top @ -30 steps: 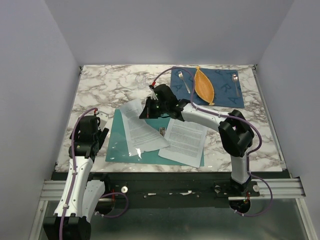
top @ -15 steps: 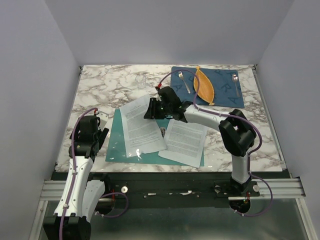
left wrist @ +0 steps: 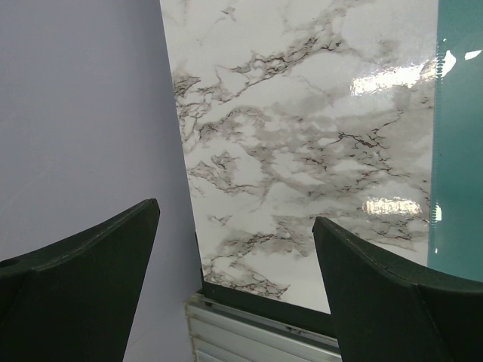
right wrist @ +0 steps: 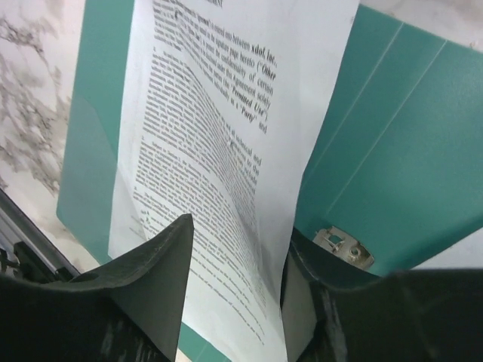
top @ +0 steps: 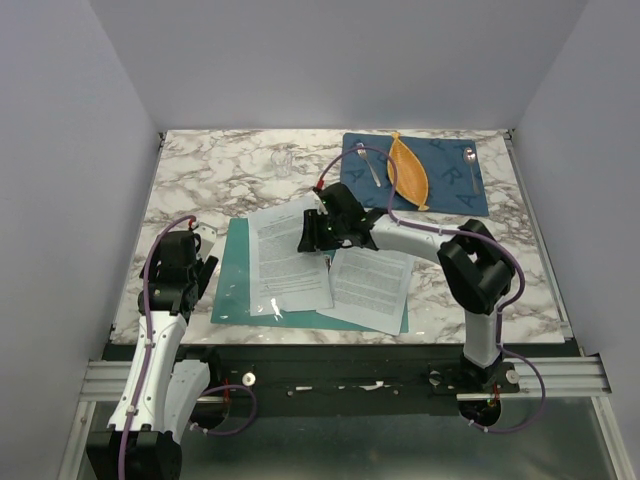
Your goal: Put the files into the folder
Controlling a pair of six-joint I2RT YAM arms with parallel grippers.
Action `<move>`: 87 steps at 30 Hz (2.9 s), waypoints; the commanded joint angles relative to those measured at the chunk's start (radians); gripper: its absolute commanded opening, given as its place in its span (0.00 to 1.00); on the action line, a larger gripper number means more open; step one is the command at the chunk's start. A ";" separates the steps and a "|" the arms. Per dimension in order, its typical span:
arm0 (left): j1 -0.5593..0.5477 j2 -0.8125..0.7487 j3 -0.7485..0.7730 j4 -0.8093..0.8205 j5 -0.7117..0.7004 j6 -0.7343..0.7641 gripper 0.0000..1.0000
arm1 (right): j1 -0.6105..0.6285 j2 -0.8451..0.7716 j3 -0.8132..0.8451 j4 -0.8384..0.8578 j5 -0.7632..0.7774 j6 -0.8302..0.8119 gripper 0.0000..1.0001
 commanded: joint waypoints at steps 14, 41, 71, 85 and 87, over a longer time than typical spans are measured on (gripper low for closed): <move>0.004 0.009 0.010 0.003 -0.009 -0.001 0.99 | 0.000 -0.103 -0.112 -0.085 -0.007 -0.031 0.21; 0.004 0.010 0.021 0.003 -0.015 0.005 0.99 | 0.006 0.019 0.000 0.010 -0.049 0.225 0.01; 0.004 -0.010 0.026 -0.006 -0.018 0.013 0.99 | 0.133 0.028 -0.042 -0.072 0.082 0.492 0.01; 0.004 -0.016 0.026 -0.007 -0.017 0.018 0.99 | 0.129 0.092 0.023 -0.111 0.138 0.512 0.01; 0.004 -0.019 0.023 -0.007 -0.017 0.019 0.99 | 0.127 0.103 0.051 -0.121 0.141 0.506 0.01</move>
